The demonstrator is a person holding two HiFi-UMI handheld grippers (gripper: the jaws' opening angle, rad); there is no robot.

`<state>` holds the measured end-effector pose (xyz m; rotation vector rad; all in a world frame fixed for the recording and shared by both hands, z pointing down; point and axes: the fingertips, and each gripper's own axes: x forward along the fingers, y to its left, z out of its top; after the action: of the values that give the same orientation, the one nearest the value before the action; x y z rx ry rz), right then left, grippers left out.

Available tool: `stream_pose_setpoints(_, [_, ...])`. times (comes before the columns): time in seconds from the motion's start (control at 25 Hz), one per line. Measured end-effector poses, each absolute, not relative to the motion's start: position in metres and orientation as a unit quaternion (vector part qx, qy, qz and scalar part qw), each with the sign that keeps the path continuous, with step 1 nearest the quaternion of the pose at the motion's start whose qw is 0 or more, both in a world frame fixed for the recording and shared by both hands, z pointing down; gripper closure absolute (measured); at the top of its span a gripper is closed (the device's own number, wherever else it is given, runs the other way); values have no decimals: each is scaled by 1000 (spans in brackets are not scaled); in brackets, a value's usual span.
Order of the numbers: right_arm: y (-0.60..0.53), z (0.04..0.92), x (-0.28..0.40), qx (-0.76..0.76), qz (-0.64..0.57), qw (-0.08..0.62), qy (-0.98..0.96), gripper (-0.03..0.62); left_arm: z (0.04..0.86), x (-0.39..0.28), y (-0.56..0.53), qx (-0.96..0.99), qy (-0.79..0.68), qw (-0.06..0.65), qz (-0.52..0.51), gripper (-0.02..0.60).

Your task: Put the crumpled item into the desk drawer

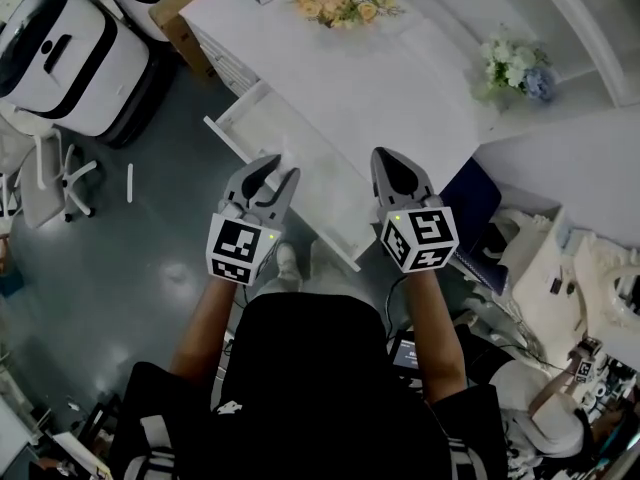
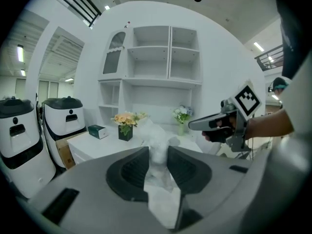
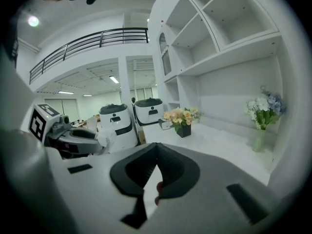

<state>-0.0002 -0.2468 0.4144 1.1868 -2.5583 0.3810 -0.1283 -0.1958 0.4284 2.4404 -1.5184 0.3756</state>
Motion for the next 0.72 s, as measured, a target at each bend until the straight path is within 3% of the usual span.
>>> stream_pose_setpoints(0.72, [-283,463,17,406,177,160,-882,597,519,-100,-216,837,-465,119,262,476])
